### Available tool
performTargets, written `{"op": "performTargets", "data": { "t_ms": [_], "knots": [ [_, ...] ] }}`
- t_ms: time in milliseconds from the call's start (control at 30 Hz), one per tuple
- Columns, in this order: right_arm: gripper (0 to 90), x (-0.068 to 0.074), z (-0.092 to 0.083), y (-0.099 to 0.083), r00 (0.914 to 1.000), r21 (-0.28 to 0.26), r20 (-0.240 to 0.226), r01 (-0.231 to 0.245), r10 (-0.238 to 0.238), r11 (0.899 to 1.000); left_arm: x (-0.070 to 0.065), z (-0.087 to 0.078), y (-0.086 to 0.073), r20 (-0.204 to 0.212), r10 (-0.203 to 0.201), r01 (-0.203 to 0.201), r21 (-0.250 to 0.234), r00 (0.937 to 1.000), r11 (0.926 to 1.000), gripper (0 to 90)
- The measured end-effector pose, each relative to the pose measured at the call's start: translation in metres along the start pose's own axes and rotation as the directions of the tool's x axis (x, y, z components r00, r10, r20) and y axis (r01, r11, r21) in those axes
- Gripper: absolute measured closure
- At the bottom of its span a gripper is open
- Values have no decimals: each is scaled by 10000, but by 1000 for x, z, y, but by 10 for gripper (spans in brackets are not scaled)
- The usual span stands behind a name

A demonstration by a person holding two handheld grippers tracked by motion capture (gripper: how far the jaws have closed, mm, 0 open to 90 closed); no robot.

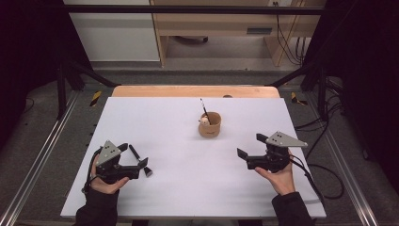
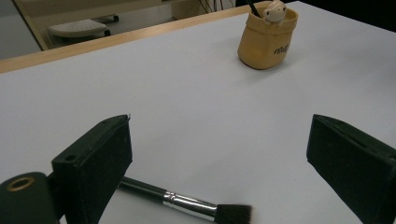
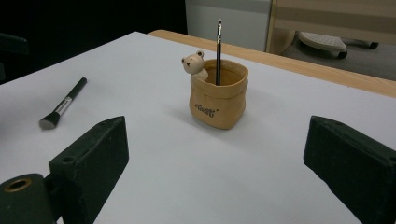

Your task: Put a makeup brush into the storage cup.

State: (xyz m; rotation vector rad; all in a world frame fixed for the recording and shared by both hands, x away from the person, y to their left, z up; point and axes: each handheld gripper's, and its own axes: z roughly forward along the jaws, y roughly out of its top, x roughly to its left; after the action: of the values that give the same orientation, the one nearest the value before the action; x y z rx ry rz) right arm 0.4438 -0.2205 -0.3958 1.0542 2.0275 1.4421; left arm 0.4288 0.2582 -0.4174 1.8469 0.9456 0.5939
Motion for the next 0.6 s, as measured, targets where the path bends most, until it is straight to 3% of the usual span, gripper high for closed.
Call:
{"op": "performTargets", "data": {
  "t_ms": [600],
  "knots": [
    [67, 0, -7, -15, 10000, -18, -40, -70, 70, 10000, 2, 1, -1, -37, -86, 86, 27, 10000, 10000, 58]
  ]
}}
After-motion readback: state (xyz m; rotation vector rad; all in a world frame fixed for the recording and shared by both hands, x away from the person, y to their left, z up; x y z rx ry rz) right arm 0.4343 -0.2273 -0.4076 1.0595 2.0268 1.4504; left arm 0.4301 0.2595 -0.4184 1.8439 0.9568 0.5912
